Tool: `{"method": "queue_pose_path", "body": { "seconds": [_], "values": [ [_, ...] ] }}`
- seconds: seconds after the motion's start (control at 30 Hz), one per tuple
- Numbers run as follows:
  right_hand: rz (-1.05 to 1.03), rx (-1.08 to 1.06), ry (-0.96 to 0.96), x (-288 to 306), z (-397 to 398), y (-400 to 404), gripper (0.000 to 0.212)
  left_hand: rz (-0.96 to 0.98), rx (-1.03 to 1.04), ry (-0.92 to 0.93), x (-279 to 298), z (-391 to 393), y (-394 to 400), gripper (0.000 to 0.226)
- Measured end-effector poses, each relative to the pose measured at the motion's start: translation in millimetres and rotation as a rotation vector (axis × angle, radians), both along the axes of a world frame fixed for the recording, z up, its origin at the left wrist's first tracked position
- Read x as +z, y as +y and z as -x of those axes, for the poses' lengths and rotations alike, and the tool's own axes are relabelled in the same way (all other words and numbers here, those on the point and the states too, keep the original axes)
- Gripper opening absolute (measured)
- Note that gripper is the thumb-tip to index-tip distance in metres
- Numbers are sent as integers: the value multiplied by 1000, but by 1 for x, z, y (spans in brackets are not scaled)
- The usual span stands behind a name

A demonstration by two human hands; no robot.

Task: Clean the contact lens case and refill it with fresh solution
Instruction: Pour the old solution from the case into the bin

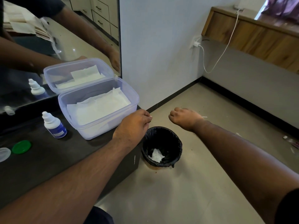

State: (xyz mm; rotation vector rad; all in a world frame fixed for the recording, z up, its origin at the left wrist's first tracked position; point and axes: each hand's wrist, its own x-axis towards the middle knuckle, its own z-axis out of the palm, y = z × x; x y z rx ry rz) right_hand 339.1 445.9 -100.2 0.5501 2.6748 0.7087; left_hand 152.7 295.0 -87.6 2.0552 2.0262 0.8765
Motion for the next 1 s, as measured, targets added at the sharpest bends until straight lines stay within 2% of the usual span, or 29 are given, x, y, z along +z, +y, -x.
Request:
{"method": "queue_pose_path", "body": {
  "seconds": [0.3,0.37,0.43,0.5,0.57,0.67,0.73,0.83,1.0],
  "values": [
    [-69,40,-46,11,6,-4,23,-20,-10,-5,-1,0,-1,25],
    [-75,-17,124,16,5,-1,24,-29,-12,-10,-1,1,-1,25],
    [-4,-199,254,17,4,-1,27,-36,-12,-19,-2,1,-1,25],
    [86,-272,177,6,3,-5,26,-41,-13,-23,-2,1,-1,25],
    [231,-374,250,-2,1,-11,22,-39,-31,-30,-1,3,-1,24],
    [507,-479,666,2,-5,-13,28,-34,-49,-43,-2,7,0,24],
    [686,-477,856,16,-9,-27,34,-24,-70,-56,-3,8,0,24],
    [912,-444,896,39,-11,-57,35,-15,-106,-125,3,8,-8,24],
    [1129,-387,932,69,-1,-105,35,73,-57,-482,22,13,-39,18]
  ]
}}
